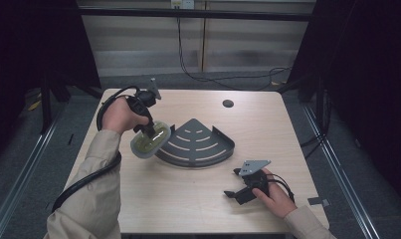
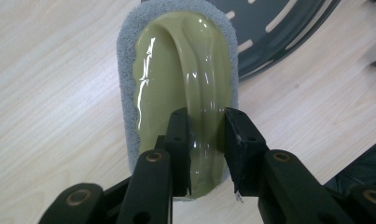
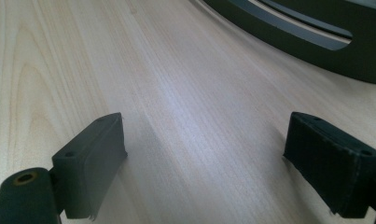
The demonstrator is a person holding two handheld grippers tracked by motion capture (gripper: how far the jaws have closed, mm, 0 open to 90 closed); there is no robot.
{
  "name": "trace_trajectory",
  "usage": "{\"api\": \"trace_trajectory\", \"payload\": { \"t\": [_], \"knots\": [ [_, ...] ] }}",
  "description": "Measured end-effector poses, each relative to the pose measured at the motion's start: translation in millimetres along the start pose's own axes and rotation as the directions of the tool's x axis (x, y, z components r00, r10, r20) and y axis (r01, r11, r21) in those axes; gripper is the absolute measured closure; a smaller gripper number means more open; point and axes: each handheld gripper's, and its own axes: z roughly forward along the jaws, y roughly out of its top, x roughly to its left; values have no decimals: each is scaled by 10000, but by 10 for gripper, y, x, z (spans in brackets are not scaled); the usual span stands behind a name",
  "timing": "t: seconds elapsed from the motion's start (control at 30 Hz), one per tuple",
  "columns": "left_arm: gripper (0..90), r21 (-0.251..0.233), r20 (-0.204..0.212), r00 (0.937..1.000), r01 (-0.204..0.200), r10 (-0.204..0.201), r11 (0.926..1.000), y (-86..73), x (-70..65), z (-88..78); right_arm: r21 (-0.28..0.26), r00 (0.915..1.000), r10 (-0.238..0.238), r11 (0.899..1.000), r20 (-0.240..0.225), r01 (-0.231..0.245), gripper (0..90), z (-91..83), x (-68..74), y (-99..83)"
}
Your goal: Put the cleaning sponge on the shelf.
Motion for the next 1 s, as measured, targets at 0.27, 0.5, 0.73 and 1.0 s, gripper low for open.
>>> {"api": "trace_trajectory", "payload": {
  "t": [0.27, 0.5, 0.73, 1.0],
  "knots": [
    [721, 57, 5, 9998, -195, 195, 9998, 101, -14, 44, 0, 10000, 3, 10000, -2, -3, 115, 0, 0, 0],
    [721, 133, -73, 9996, -268, 269, 9996, 181, -26, 81, -9, 10000, 2, 10000, -19, -2, 115, 1, 0, 0],
    [721, 192, -134, 9979, -634, 636, 9978, 313, -86, 83, 1, 10000, -1, 10000, -7, 1, 115, 0, 0, 0],
    [721, 157, -181, 9958, -895, 898, 9959, 431, -136, 93, 1, 10000, -2, 10000, -8, 2, 116, 0, 0, 0]
  ]
}}
